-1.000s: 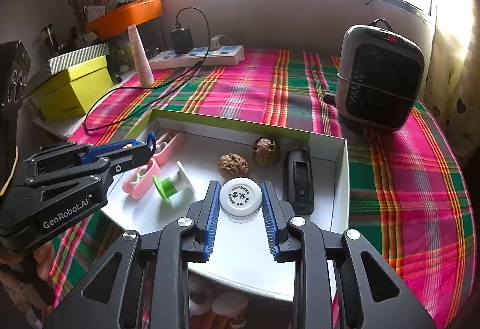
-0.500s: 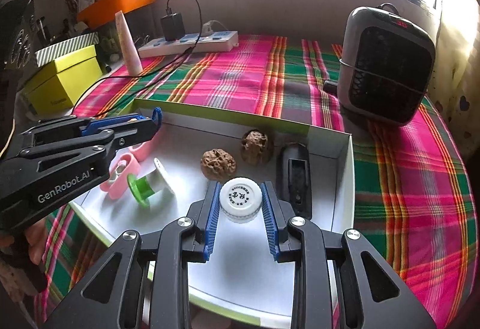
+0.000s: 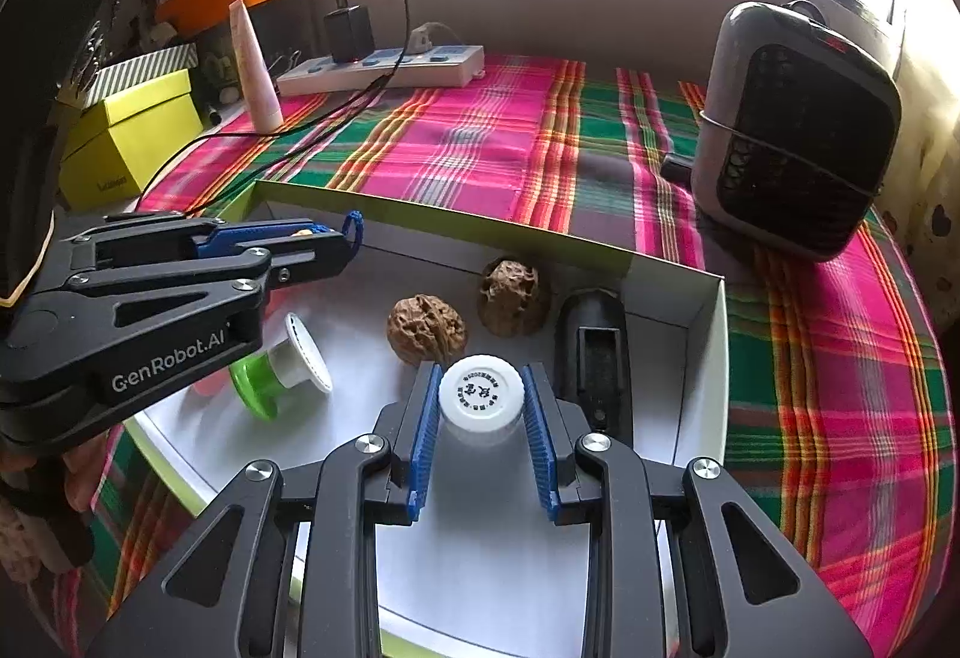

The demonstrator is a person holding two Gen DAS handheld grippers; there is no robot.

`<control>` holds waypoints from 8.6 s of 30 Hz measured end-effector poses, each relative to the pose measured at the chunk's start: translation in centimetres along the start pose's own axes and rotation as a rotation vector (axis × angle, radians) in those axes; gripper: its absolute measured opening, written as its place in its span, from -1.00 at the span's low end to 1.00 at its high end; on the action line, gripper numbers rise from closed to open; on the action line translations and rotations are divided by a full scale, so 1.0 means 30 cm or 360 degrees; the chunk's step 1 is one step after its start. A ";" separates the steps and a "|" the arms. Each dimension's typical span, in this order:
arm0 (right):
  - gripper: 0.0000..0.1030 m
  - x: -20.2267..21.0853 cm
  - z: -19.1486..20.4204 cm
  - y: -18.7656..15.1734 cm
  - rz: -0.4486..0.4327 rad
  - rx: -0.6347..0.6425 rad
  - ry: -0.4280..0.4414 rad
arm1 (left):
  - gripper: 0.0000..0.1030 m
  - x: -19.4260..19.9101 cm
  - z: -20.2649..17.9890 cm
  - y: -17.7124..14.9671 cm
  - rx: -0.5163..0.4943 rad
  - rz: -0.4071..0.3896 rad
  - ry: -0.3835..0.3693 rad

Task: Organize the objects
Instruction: 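Lower and open the left tool releasing the earplug while the right tool releases the jar, then withdraw both open tools from the tray toward the white items on the cloth, then close the left tool on the white knob toy while the right tool grasps the mushroom piece, then carry the knob toy with the left tool while the right tool carries the mushroom piece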

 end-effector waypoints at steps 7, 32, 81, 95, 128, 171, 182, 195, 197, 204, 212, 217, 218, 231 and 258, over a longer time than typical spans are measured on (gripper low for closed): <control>-0.44 -0.015 0.001 -0.005 0.0013 0.0010 0.0004 | -0.71 -0.021 0.000 -0.003 -0.0015 0.0018 0.0019; -0.44 -0.016 -0.002 -0.006 0.0008 0.0023 -0.0023 | -0.54 -0.041 0.006 -0.016 0.0009 0.0064 0.0013; -0.22 0.228 0.016 -0.110 -0.0185 -0.0141 -0.0066 | -0.36 0.284 -0.025 -0.156 0.0100 -0.0183 0.0109; -0.22 0.272 0.006 -0.187 -0.0190 -0.0157 -0.0079 | -0.36 0.340 -0.032 -0.244 0.0154 -0.0205 0.0103; -0.22 0.303 -0.038 -0.311 -0.0154 -0.0242 -0.0065 | -0.05 0.235 -0.193 -0.333 0.0223 0.0008 -0.0270; -0.22 0.251 0.032 -0.305 -0.0065 -0.0134 -0.0034 | -0.38 0.238 -0.113 -0.394 0.0305 0.0058 -0.0198; -0.22 0.206 0.070 -0.283 -0.0014 -0.0083 -0.0044 | -0.38 0.252 -0.069 -0.408 0.0343 0.0037 -0.0194; -0.22 0.185 0.069 -0.271 0.0014 -0.0102 -0.0087 | -0.38 0.247 -0.066 -0.406 0.0330 0.0027 -0.0206; -0.22 0.185 0.065 -0.271 0.0013 -0.0114 -0.0090 | -0.38 0.248 -0.066 -0.404 0.0330 0.0027 -0.0207; -0.33 0.186 0.062 -0.273 0.0010 -0.0121 -0.0085 | -0.39 0.250 -0.067 -0.403 0.0322 0.0029 -0.0207; -0.49 0.195 0.070 -0.277 -0.0003 -0.0125 -0.0059 | -0.40 0.251 -0.069 -0.404 0.0323 0.0031 -0.0205; -0.50 0.198 0.068 -0.278 -0.0010 -0.0138 -0.0050 | -0.40 0.251 -0.069 -0.405 0.0321 0.0029 -0.0203; -0.50 0.200 0.069 -0.278 -0.0013 -0.0138 -0.0045 | -0.40 0.251 -0.069 -0.404 0.0323 0.0029 -0.0202; -0.50 0.207 0.077 -0.282 -0.0019 -0.0134 -0.0024 | -0.40 0.257 -0.067 -0.409 0.0323 0.0027 -0.0198; -0.50 0.255 0.082 -0.278 -0.0079 -0.0145 0.0003 | -0.51 0.299 -0.081 -0.402 0.0279 -0.0019 -0.0173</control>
Point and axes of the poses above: each gripper's, at about its wrist camera, not at the fingertips, and x roughly against the way its jaws point, z to its left, y to its top, the point moved 7 cm from there along -x, roughly the way its jaws point, and after that the axes turned 4 degrees about -y, right-handed, at the moved point
